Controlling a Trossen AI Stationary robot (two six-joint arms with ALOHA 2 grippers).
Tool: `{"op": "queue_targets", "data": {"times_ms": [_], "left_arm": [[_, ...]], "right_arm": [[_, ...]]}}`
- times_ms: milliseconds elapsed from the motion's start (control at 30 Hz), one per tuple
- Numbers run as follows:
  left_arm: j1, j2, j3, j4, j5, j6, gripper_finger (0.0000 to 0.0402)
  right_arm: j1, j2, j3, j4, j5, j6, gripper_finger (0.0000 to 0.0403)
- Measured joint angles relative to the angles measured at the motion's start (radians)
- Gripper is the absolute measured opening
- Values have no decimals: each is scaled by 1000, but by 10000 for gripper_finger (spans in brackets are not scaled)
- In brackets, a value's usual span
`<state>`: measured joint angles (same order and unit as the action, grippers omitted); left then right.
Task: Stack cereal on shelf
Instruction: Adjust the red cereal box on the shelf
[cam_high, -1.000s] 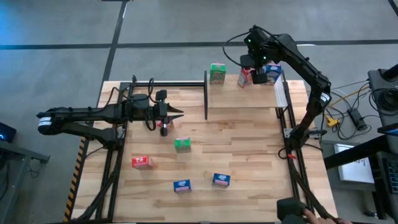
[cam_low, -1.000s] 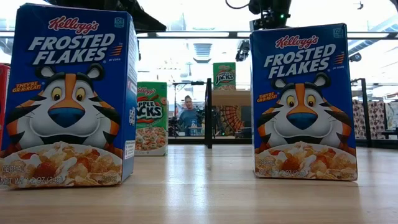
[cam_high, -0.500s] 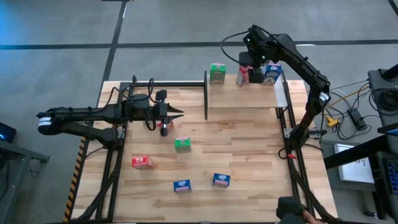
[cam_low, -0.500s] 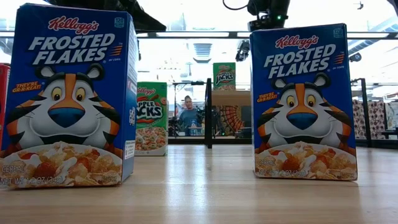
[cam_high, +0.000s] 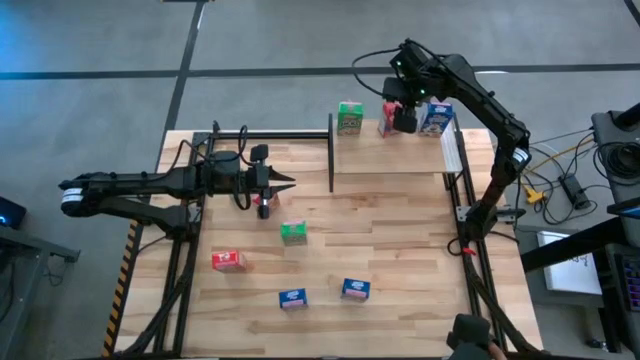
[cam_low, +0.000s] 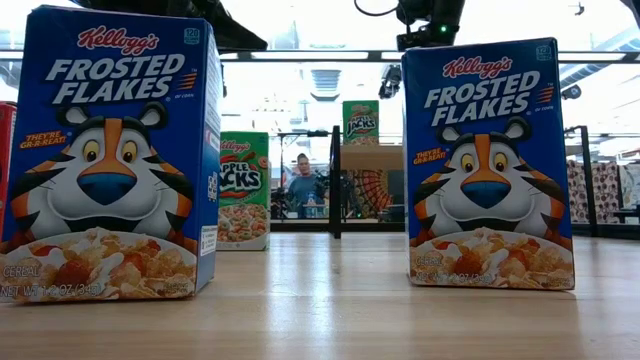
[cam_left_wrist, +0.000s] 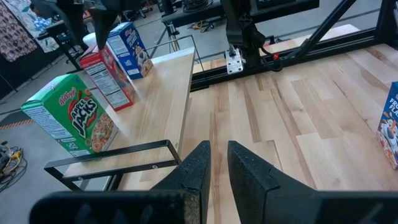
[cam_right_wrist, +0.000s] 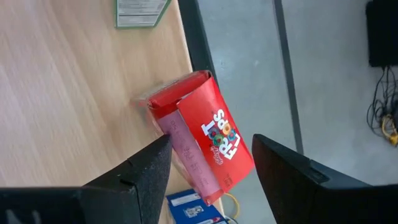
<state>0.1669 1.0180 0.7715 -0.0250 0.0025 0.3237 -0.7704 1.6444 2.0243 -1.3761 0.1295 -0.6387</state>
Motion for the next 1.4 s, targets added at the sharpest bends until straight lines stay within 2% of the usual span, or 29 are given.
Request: {"op": "queue_targets", "data": {"times_ms": [333,533,667,800,933,967,1133,1300,1400], "left_arm": [[0,0,0,0,0,0,38],[0,0,0,0,0,0,38],[0,0,0,0,0,0,38],[0,0,0,0,0,0,38],[0,0,0,0,0,0,38],[0,0,0,0,0,0,38],[0,0,0,-3,0,0,38],[0,0,0,-6,0,0,38],[0,0,0,-8,0,0,38]], "right_arm": [[0,0,1,33,0,114,215],[4,-7,53,26,-1,125,215],[25,-25,92,-10,-72,154,204],[59,-39,88,-86,-167,172,143],[97,-40,53,-122,-167,226,35],[104,-40,38,-122,-167,232,23],[119,-40,-52,-69,-133,262,10],[129,-40,-128,34,84,264,9],[129,-39,-155,65,99,253,9]]}}
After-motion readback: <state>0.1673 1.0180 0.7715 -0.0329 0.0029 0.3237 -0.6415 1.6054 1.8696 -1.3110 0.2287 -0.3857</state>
